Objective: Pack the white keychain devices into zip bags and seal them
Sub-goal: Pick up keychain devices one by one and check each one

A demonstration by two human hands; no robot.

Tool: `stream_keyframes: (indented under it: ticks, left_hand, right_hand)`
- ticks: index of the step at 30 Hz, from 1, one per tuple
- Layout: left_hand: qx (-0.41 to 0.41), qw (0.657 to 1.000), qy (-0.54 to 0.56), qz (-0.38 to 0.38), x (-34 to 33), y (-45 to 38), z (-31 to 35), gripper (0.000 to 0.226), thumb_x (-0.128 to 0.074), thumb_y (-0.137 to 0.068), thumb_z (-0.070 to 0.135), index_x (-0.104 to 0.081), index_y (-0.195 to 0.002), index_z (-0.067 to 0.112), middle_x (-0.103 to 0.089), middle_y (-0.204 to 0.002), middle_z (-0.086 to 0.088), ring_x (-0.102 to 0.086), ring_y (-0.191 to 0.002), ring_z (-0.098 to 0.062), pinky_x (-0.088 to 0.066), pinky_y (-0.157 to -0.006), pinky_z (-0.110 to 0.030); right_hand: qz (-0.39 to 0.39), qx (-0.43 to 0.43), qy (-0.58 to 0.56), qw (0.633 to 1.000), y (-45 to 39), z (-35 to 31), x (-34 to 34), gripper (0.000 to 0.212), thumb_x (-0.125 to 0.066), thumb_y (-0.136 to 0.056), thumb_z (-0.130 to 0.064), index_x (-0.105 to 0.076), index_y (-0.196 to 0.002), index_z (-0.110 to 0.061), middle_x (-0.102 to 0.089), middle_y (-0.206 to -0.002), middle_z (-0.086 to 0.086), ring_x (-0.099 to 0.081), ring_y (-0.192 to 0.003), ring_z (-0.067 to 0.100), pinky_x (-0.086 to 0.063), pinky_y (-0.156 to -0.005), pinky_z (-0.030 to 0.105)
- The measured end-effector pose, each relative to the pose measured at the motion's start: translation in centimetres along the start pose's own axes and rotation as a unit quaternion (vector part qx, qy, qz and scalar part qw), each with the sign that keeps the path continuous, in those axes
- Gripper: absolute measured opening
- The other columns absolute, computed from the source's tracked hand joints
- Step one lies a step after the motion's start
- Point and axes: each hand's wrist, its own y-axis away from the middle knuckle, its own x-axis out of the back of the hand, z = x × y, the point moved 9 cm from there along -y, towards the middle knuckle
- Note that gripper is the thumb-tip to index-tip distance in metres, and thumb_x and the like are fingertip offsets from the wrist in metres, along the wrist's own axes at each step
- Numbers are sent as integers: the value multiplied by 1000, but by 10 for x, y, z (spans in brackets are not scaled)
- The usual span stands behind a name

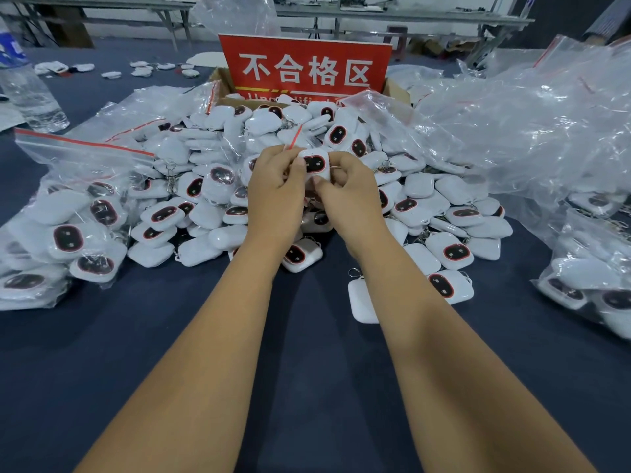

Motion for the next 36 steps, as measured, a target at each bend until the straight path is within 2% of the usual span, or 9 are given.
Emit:
stream_keyframes:
  ticks: [4, 8, 11, 17, 20, 25, 28, 32, 36]
  left_hand:
    - [-15, 999, -30, -21, -4, 0, 0, 25, -47, -101, 16, -69, -112, 13, -56, -114, 5, -49, -96, 7, -32, -78, 2]
    - [-13, 999, -27, -24, -6, 1, -1, 22, -48, -100, 18, -68, -107, 15, -58, -110, 5, -50, -95, 5, -34, -77, -1]
    - [-14, 999, -22, -24, -5, 1, -1, 18, -48, -99, 17, -66, -100, 21, -57, -106, 6, -49, -90, 12, -34, -75, 0]
    - [-19, 999, -37, -30, -6, 0, -2, 16, -47, -99, 16, -61, -93, 20, -56, -103, 4, -47, -87, 12, -34, -74, -2]
    - [-21, 998, -52, -31, -7, -1, -4, 17, -47, -98, 17, -63, -93, 12, -57, -103, -1, -46, -85, 11, -33, -73, -3]
    - [-22, 998, -52, -31, -7, 0, -5, 20, -47, -97, 17, -63, -91, 7, -57, -101, -3, -47, -87, 1, -35, -72, -5]
    - [-24, 998, -49, -30, -7, -1, -5, 19, -48, -97, 17, -64, -90, 8, -57, -100, -3, -47, -84, 2, -35, -71, -5]
    - [-22, 998, -40, -30, -7, -1, -5, 18, -48, -96, 17, -63, -89, 10, -56, -97, 0, -46, -81, 8, -35, -71, -4]
    - [-19, 999, -28, -31, -7, -1, -5, 15, -50, -95, 19, -62, -87, 14, -54, -93, 6, -47, -80, 8, -36, -70, -4]
  right_hand:
    - [13, -5, -3, 1000, -1, 3, 2, 22, -55, -94, -3, -58, -104, -23, -72, -91, 1, -62, -67, -5, -47, -60, 9]
    - [12, -12, -17, 1000, -2, 4, 2, 22, -54, -95, -2, -57, -104, -22, -72, -95, 3, -62, -65, -7, -47, -56, 8]
    - [12, -9, -18, 1000, 0, 3, 1, 22, -55, -95, -2, -56, -102, -22, -72, -94, 4, -61, -63, -8, -46, -54, 8]
    - [15, -12, -23, 1000, 1, 3, 2, 20, -57, -94, -4, -57, -100, -23, -74, -95, 7, -62, -66, -3, -47, -57, 10]
    - [13, -27, -41, 999, 2, 3, 1, 18, -58, -91, -5, -59, -96, -23, -74, -94, 6, -67, -78, 8, -53, -66, 18]
    - [15, -50, -87, 995, 1, 5, 0, 11, -56, -92, -8, -63, -95, -17, -68, -83, 1, -63, -78, 13, -55, -78, 34]
    - [11, -32, -81, 996, 3, 2, 0, 11, -54, -95, -12, -63, -96, -19, -69, -83, 5, -64, -78, 13, -54, -75, 33]
    - [6, -21, -73, 997, 5, 0, -1, 12, -54, -97, -12, -62, -96, -20, -72, -94, 15, -66, -83, 17, -55, -77, 35]
    - [2, -13, -61, 998, 5, -1, 0, 15, -52, -98, -9, -61, -94, -21, -70, -92, 18, -63, -81, 16, -54, -76, 33]
